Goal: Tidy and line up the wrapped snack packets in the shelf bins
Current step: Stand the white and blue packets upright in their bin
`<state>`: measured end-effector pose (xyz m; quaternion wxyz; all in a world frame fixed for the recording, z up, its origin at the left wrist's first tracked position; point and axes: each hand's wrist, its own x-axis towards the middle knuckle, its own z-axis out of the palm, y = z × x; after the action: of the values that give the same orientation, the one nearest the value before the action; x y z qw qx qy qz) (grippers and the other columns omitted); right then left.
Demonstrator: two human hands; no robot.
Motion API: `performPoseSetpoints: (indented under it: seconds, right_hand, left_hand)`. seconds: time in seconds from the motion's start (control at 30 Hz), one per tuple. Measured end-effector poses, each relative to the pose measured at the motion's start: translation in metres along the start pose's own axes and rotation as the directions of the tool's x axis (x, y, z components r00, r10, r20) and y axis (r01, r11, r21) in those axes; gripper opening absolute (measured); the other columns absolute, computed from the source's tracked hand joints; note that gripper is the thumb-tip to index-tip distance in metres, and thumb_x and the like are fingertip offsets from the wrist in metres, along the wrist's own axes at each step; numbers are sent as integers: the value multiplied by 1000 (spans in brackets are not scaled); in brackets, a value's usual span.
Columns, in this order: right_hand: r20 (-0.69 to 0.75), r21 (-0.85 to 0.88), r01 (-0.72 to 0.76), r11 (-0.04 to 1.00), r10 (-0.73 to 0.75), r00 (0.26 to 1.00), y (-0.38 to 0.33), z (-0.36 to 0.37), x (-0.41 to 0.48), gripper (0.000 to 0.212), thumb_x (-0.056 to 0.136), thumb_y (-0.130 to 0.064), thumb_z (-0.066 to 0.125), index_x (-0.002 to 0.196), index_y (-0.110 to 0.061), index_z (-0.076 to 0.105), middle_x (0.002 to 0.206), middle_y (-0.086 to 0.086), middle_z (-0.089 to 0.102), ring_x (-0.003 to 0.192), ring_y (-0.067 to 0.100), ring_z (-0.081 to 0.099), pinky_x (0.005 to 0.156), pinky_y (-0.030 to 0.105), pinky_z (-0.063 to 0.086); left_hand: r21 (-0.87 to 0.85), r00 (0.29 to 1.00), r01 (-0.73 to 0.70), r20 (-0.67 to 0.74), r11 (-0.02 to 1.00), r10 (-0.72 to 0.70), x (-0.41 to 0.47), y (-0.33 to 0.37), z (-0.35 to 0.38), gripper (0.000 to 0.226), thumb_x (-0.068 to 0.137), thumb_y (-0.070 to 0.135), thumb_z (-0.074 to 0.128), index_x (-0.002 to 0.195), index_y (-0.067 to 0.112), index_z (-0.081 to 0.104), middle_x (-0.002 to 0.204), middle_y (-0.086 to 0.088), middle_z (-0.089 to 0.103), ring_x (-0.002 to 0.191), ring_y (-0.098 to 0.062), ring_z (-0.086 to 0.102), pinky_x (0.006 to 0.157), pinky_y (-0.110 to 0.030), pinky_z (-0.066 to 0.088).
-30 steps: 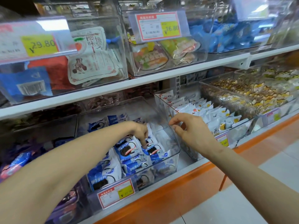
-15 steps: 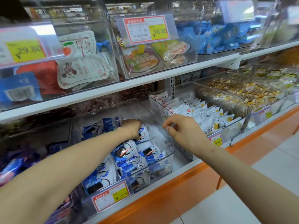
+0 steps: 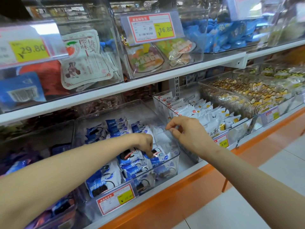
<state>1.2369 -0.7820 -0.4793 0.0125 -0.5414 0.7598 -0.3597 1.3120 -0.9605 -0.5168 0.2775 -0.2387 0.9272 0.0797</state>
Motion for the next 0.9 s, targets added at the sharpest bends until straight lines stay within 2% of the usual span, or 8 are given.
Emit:
performPoseSetpoints:
  seconds: [0.1,0.2,0.3,0.5,0.63,0.7,0.83,0.9]
  right_hand:
    - [-2,-8,8,1000,-8,1000,0,-1,-1,16,89,-12,55,94,-21,67,84,-10,54,73,11,51,70,28,45]
    - [-3,-5,-1,1000,1,1000,0,-1,-1,16,89,-12,56,93,-21,68,84,-10,54,74,11,51,71,29,46]
    - [-4,11,-8,1000,8,1000,-1,-1,0,16,89,-12,55,92,-21,68,83,-9,54,76,14,54,73,32,49]
    - [-5,21,-1,1000,1,1000,-1,0,0,15,90,-12,55,93,-20,68,83,-9,55,75,13,54,73,33,50]
    - [7,14,0,1000,0,1000,-1,0,-1,15,90,-13,55,94,-20,67,81,-10,55,75,13,55,72,32,50]
    - [9,11,5,1000,-5,1000,-1,0,-1,15,91,-13,54,93,-21,67,82,-9,57,76,13,55,73,33,50]
    - [11,5,13,1000,-13,1000,1,0,-1,15,90,-14,55,94,-20,68,78,-14,53,74,12,54,71,30,48]
    - [5,0,14,1000,-14,1000,2,1,0,15,89,-14,56,94,-21,68,73,-19,50,72,11,53,70,30,47]
  left_hand:
    - [-2,998,18,-55,1000,-18,-1,-3,-2,29,79,35,72,77,9,58,63,1,45,58,-14,38,53,-27,31]
    - [85,970,107,-227,991,-85,-6,-10,-9,38,78,39,72,64,14,47,60,1,42,55,-13,37,48,-26,27]
    - [126,920,187,-369,974,-129,-8,-17,-13,26,79,36,71,81,15,56,79,-2,56,71,-18,51,57,-25,35]
    - [141,902,217,-408,966,-143,-2,-18,-9,39,72,40,78,95,14,62,95,-4,64,87,-22,59,64,-27,39]
    - [218,918,207,-381,954,-112,-2,-16,-7,45,72,43,76,101,10,65,92,-3,63,77,-20,53,63,-28,39]
    - [193,920,195,-375,961,-112,-7,-15,-10,45,73,43,76,102,10,65,100,-6,66,83,-22,56,65,-27,39]
    - [135,830,91,-558,987,0,-32,-3,-14,33,79,45,69,96,17,61,102,-2,64,98,-21,54,73,-30,36]
    - [10,887,-24,-460,1000,26,-45,5,-8,34,78,49,68,95,20,61,98,2,66,91,-16,57,72,-30,42]
